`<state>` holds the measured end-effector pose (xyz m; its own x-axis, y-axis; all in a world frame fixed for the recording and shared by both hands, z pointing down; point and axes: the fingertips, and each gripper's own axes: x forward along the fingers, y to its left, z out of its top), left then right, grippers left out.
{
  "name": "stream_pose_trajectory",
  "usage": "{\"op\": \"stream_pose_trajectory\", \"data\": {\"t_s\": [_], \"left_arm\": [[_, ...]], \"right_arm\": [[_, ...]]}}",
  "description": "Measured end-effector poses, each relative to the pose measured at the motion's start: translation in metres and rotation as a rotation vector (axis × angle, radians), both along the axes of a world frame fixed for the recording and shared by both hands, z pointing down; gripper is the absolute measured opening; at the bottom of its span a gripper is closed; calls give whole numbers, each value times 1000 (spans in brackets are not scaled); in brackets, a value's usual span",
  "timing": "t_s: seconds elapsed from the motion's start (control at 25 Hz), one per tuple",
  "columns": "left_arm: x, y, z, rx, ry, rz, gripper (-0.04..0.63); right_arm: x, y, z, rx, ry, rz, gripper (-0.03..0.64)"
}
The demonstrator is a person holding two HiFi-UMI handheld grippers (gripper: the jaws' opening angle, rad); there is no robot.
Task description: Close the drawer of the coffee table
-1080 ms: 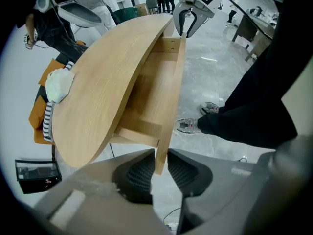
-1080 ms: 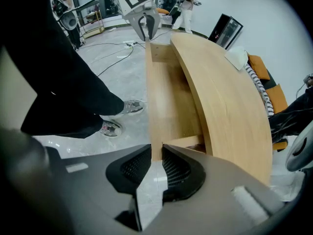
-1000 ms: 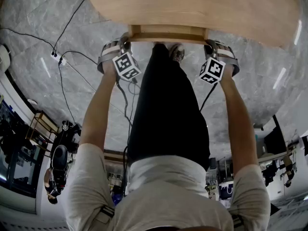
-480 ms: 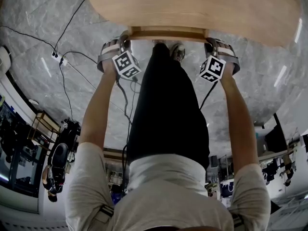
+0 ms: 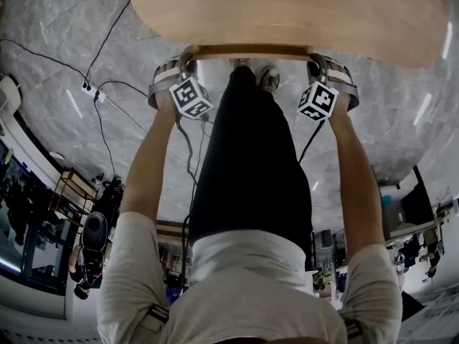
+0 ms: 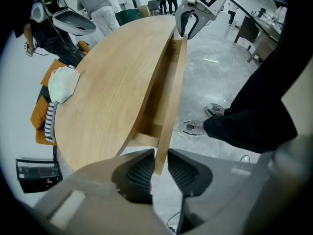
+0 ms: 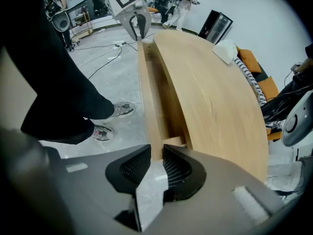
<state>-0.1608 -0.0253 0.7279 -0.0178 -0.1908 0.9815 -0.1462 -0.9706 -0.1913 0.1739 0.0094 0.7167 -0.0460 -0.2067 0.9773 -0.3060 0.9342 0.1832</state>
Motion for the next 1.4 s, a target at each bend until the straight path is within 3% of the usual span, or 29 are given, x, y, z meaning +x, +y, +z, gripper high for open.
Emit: {"op": "stream_pose_trajectory", "data": {"t_s": [0.2,0.52,0.88,1.04,1.24,1.4], "left_arm": [[3,-6,2,-1,31,-31,110],[6,-6,7,-2,52,-82,114],[4,-23,1,68,79,-149,124],[2,-28,-1,115,104,-201,132],[2,-28,-2,160,130,-318,143],[3,-35,-4,183,147,-391,150]], "right_arm": [[-1,-6,2,22,4,53,89],[7,-12,1,107,-21,332,112],[9,-24,-2,155,-73,503,120],[10,-27,-2,153,-118,617,124],[16,-26,-1,138,-205,839,124],[19,-32,-1,148,-225,913,118]]}}
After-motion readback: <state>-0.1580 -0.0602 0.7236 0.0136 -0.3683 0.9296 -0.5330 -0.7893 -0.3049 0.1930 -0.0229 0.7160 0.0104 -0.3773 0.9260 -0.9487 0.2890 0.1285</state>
